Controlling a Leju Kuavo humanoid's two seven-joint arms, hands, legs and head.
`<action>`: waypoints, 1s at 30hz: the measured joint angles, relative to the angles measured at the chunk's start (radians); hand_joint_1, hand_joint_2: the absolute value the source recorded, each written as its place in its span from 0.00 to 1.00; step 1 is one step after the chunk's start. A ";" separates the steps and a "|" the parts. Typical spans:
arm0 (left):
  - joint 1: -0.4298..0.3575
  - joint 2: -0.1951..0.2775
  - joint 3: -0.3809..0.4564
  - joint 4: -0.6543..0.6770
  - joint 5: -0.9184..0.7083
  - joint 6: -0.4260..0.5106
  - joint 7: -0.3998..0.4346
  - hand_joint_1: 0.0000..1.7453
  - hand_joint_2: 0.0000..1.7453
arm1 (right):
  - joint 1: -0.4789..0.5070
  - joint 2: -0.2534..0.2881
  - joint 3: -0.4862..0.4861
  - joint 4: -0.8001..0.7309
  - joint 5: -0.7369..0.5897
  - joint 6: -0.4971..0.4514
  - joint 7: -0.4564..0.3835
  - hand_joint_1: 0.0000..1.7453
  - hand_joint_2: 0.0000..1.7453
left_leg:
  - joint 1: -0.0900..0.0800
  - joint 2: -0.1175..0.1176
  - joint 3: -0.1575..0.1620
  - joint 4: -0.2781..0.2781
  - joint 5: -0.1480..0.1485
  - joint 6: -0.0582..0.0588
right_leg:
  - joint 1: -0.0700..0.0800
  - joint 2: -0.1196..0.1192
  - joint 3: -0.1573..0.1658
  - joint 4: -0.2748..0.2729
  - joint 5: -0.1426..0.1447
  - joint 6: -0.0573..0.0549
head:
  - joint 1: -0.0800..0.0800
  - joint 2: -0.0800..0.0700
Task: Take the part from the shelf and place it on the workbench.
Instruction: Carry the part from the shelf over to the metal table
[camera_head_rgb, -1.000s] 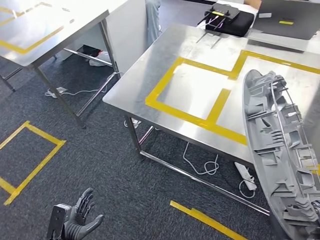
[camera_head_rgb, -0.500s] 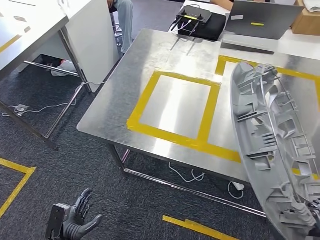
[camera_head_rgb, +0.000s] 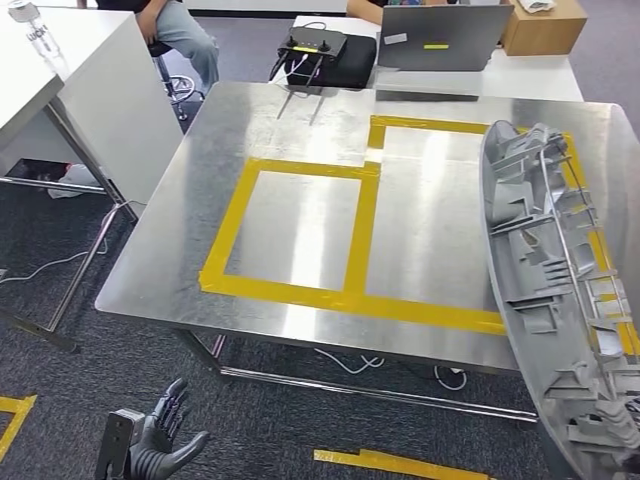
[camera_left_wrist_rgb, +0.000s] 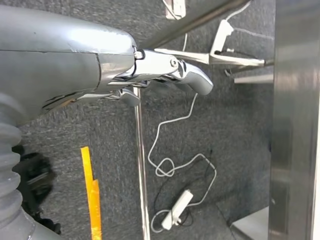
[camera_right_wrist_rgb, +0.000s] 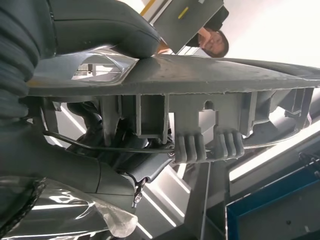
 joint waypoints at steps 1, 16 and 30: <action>0.000 0.000 0.000 0.000 0.000 0.000 0.000 0.00 1.00 | 0.000 0.000 0.000 0.000 -0.001 0.000 -0.002 1.00 1.00 | 0.000 -0.001 0.005 -0.028 0.033 0.003 | 0.000 0.007 0.004 0.000 -0.002 0.000 | 0.000 0.000; 0.009 -0.002 0.027 -0.001 -0.001 0.015 0.022 0.00 1.00 | 0.012 -0.043 -0.047 0.004 -0.319 0.098 0.213 1.00 1.00 | -0.010 -0.018 0.098 -0.282 0.147 0.024 | 0.001 0.017 0.010 -0.013 -0.009 0.029 | 0.003 0.000; 0.009 -0.020 0.098 0.010 -0.022 -0.057 0.020 0.00 1.00 | -0.088 0.015 -0.767 0.118 -0.707 0.848 0.158 1.00 1.00 | -0.011 -0.020 0.098 -0.281 0.148 0.031 | 0.000 0.013 0.016 -0.015 -0.008 0.035 | 0.002 0.000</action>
